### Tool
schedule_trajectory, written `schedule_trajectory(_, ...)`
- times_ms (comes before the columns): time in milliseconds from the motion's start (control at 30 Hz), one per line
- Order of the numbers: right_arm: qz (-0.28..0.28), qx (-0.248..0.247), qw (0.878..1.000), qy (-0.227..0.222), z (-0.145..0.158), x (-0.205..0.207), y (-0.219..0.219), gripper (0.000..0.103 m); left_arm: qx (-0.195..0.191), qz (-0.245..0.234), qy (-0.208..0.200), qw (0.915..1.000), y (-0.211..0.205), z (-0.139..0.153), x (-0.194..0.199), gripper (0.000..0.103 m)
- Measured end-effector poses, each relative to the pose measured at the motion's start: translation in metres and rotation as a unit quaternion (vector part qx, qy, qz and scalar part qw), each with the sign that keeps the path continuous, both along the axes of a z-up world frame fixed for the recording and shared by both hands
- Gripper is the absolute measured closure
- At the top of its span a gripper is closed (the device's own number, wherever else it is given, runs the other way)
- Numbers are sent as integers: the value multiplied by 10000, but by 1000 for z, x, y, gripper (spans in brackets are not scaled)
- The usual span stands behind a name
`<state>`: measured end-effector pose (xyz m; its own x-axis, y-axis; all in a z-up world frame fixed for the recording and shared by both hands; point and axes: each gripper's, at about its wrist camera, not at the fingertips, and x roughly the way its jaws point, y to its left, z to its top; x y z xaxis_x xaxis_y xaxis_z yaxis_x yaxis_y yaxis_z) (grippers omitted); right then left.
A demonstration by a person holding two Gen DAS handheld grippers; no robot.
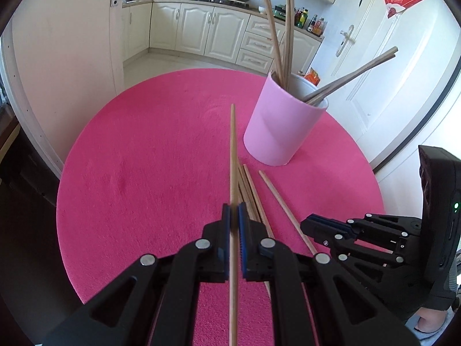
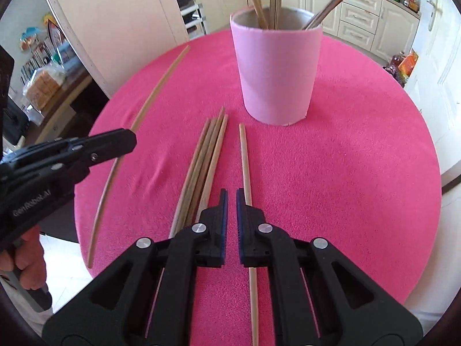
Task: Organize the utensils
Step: 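Raise both held chopsticks upright and bring them above the pink cup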
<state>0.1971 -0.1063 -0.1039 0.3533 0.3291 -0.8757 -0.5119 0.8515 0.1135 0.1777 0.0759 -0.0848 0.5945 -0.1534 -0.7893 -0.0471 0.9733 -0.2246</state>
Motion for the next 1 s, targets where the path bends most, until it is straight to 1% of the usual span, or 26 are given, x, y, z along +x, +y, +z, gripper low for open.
schedule_trajectory(67, 35, -134, 9998, 171, -9, 3, 2, 89, -46, -12, 79, 10000, 2, -6, 2, 97)
schedule_trajectory(100, 38, -197, 9996, 188, -14, 4, 4, 88, -66, -11, 113, 9999, 3, -8, 3, 97)
schedule_trajectory(200, -1, -376, 9992, 117, -21, 5, 5, 87, -62, -1, 171, 9998, 4, -13, 5, 97)
schedule_trajectory(233, 10, -370, 9992, 151, -24, 6, 4, 87, -61, -1, 187, 9998, 3, -15, 7, 97)
schedule_trajectory(333, 70, -316, 9995, 62, -25, 6, 1, 88, -55, -12, 218, 9997, 4, -18, 8, 97)
schedule_trajectory(367, 91, -294, 9995, 20, -26, 7, 0, 88, -55, -9, 226, 9997, 4, -18, 9, 97)
schedule_trajectory(400, 83, -287, 9995, -45, -26, 6, -1, 95, -64, -11, 230, 9997, 4, -18, 11, 97)
schedule_trajectory(433, 76, -266, 9996, -112, -26, 5, -2, 97, -82, -9, 220, 9997, 4, -18, 12, 97)
schedule_trajectory(500, 80, 16, 9996, -257, -20, 1, -8, 97, -118, -8, 152, 9998, 2, -17, 15, 97)
schedule_trajectory(600, 124, 449, 9975, -526, -2, -9, -16, 97, -182, -25, -43, 9998, 3, -13, 13, 97)
schedule_trajectory(700, 213, 863, 9920, -892, 22, -20, -22, 97, -261, -40, -376, 9989, 3, -1, 8, 97)
schedule_trajectory(767, 250, 1252, 9840, -1241, 40, -28, -27, 97, -255, -84, -704, 9972, -2, 9, 4, 97)
schedule_trajectory(867, 254, 1718, 9709, -1649, 61, -35, -34, 97, -331, -153, -1168, 9925, -6, 25, -2, 97)
schedule_trajectory(1000, 181, 2381, 9458, -2201, 85, -36, -47, 97, -410, -231, -1768, 9831, -14, 45, -4, 97)
